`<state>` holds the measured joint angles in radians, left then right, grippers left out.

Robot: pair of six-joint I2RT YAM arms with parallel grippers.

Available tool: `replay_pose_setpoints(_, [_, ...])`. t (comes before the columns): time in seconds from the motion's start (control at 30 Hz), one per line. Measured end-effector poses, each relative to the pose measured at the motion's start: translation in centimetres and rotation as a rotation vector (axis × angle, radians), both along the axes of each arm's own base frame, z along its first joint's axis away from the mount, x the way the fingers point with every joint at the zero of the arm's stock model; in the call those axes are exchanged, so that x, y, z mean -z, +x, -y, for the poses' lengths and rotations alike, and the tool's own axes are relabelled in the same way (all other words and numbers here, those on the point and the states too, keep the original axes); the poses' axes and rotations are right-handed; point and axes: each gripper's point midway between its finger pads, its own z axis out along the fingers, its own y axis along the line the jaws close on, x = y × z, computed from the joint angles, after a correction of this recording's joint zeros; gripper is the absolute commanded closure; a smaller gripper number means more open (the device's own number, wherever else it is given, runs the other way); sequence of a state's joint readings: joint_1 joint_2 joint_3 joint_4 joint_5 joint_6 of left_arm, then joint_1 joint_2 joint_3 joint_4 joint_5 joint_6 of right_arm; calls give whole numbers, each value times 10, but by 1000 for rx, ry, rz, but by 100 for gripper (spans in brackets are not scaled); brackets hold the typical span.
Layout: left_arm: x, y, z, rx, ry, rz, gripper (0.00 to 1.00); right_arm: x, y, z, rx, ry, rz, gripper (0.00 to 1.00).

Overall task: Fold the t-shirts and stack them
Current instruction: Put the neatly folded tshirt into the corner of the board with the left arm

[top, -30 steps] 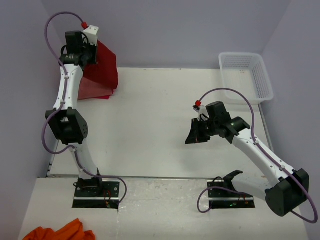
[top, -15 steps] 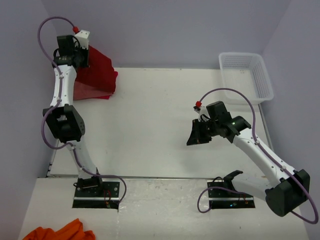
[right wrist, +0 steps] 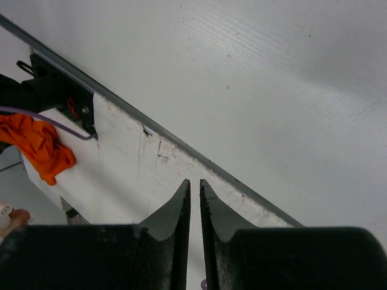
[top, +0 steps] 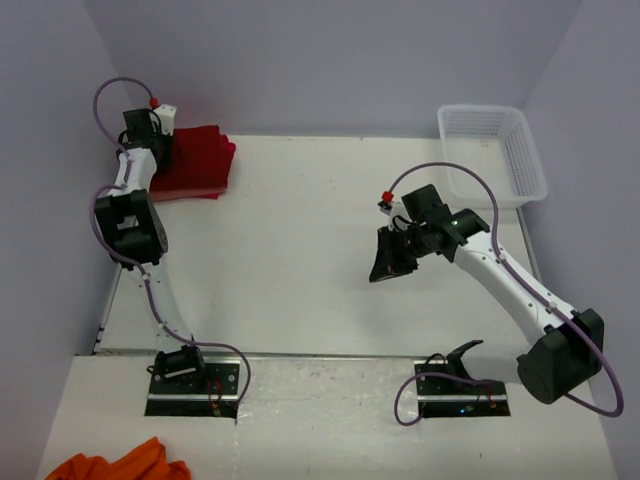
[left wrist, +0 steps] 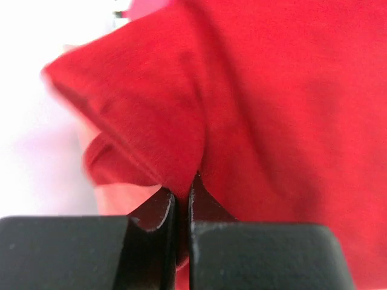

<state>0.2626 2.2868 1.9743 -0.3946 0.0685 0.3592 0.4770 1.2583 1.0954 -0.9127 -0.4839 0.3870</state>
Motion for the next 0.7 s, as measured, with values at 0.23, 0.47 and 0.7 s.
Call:
replay_pose_setpoints(0.23, [-2,12,-43,-113,80,54,100,-1,7,-3,-14,-10,-6,88])
replay_pose_setpoints(0.47, [20,4,-59,-211,133,124,0,6,8,-6,-23,-3,-15,89])
replay_pose_setpoints(0.7, [-30,-13,-57,-289,204,308,0,27,-2,-4,-32,-2,-61,89])
